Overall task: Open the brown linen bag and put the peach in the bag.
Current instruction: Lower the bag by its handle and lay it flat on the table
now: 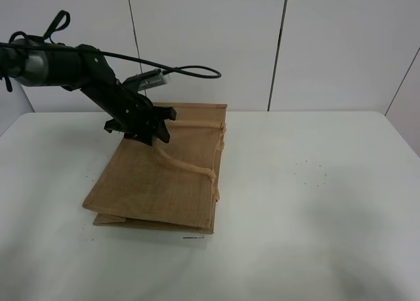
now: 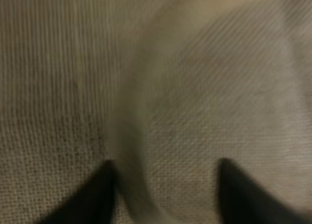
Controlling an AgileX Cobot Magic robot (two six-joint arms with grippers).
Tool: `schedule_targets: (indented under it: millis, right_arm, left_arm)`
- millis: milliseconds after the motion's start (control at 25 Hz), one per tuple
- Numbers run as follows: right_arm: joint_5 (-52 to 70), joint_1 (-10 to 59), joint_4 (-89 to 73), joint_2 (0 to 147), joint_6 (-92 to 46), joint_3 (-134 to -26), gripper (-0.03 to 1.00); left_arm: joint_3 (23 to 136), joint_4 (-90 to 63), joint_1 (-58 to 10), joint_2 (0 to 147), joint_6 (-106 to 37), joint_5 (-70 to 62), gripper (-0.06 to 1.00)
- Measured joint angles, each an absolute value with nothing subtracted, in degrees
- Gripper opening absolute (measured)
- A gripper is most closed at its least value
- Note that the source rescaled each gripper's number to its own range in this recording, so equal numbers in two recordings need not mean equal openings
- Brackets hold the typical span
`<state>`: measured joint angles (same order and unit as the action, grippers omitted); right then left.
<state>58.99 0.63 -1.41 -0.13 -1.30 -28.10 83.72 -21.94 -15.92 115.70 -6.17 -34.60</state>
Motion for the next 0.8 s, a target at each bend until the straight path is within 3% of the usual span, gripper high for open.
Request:
schedule_targets:
  millis: [80,200,360,640,800]
  right_arm:
    - [59.0,0.6,-1.4,-0.1,-1.3,-28.1,1.00]
    - [59.0,0.6,-1.4,-0.1,-1.3,-28.1,1.00]
    - [59.0,0.6,-1.4,-0.1,-1.3,-28.1,1.00]
    - [59.0,0.6,-1.4,-0.1,-1.3,-28.1,1.00]
    - [59.0,0.6,-1.4,-0.1,-1.3,-28.1,1.00]
  left_arm:
    - [83.7,-22.0,-15.9,116.2,-6.6,-34.7,0.87]
    - [85.1,-22.1,-15.9,116.2,-6.9,-35.4,0.98]
    - [90.8,-17.7,-15.9,116.2,-6.3,-39.9,1.00]
    - [98.5,3.5,-15.6,116.1,5.2,-46.8,1.00]
    - [98.6,4.7,-12.9,116.1,6.1,-49.7,1.00]
